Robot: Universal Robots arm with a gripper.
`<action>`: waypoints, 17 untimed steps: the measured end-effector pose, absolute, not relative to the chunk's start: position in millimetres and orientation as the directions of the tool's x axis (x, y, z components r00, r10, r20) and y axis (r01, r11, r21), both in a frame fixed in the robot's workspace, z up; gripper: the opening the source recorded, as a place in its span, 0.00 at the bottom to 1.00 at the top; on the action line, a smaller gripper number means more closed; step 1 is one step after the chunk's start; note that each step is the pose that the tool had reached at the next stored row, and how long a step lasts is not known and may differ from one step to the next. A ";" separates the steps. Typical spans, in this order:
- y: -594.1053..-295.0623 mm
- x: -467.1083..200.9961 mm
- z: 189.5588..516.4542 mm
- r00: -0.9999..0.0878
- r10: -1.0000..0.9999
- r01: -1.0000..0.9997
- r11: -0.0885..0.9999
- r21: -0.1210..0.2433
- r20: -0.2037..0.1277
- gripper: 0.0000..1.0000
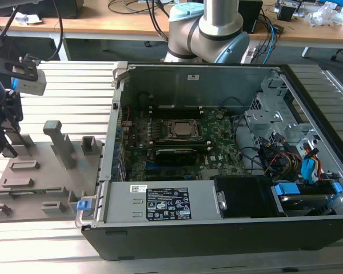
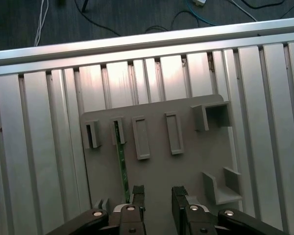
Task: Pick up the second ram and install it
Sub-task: 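Pick up the second ram and move it above second insertion slot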
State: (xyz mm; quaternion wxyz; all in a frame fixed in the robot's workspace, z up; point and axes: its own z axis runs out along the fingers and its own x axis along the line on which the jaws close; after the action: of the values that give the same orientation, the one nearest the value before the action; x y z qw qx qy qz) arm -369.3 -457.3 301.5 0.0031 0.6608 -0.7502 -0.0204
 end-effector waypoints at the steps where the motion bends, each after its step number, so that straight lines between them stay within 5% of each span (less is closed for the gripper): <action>1: -457.3 -369.3 300.9 -0.127 -0.992 -0.991 0.126 0.035 -0.022 0.36; 17: -457.3 -369.3 285.5 -0.127 -0.992 -0.991 0.126 0.035 -0.022 0.36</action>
State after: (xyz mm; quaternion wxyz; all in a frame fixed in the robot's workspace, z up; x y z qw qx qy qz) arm -369.3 -457.3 285.5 0.0031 0.6608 -0.7502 -0.0204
